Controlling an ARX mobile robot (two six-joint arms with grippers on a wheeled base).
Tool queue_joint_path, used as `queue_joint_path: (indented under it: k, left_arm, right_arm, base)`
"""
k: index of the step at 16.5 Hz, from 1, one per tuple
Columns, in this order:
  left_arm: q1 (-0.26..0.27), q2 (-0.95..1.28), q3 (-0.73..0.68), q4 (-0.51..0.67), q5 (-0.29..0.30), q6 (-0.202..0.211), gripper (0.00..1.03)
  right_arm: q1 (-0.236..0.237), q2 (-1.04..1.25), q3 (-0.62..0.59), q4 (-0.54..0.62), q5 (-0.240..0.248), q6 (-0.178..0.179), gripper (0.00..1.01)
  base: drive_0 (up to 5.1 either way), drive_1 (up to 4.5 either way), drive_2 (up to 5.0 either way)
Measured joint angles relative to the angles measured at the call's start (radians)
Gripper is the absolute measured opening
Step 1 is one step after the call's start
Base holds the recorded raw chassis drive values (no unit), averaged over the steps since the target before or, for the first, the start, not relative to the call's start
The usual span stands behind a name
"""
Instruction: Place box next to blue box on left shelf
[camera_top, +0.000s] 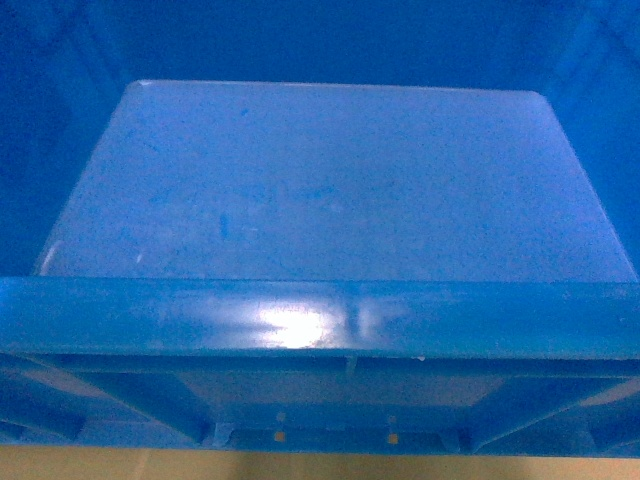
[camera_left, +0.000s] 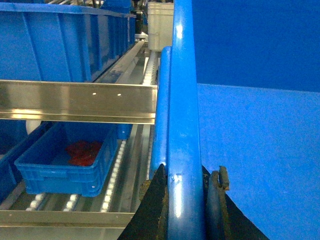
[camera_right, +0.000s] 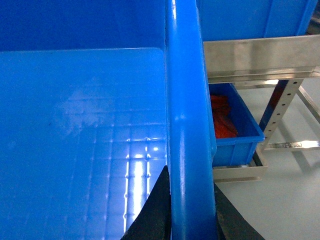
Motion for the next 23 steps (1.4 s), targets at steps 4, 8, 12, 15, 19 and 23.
queue_joint_path:
  k: [4, 8, 12, 15, 19, 23]
  left_arm:
    - [0.000, 0.000, 0.000, -0.001, 0.000, 0.001, 0.09]
    - [0.000, -0.002, 0.000, -0.001, -0.001, 0.001, 0.09]
    - [0.000, -0.002, 0.000, -0.001, -0.001, 0.001, 0.09]
    - [0.000, -0.002, 0.000, 0.000, -0.001, 0.001, 0.09]
    - [0.000, -0.002, 0.000, -0.001, -0.001, 0.001, 0.09]
    - [0.000, -0.002, 0.000, -0.001, -0.001, 0.001, 0.09]
  right_arm:
    - [0.000, 0.002, 0.000, 0.001, 0.000, 0.000, 0.09]
    - [0.000, 0.002, 0.000, 0.000, -0.001, 0.000, 0.09]
    - [0.000, 0.002, 0.000, 0.000, -0.001, 0.000, 0.09]
    - [0.000, 0.002, 0.000, 0.000, -0.001, 0.000, 0.09]
    - [0.000, 0.002, 0.000, 0.000, -0.001, 0.000, 0.09]
    - [0.000, 0.002, 0.000, 0.000, -0.001, 0.000, 0.09]
  base:
    - [-3.7, 1.89, 1.9]
    - [0.0, 0.00, 0.0]
    - [0.0, 0.00, 0.0]
    - [0.0, 0.00, 0.0]
    - [0.0, 0.00, 0.0]
    - [0.0, 0.00, 0.0]
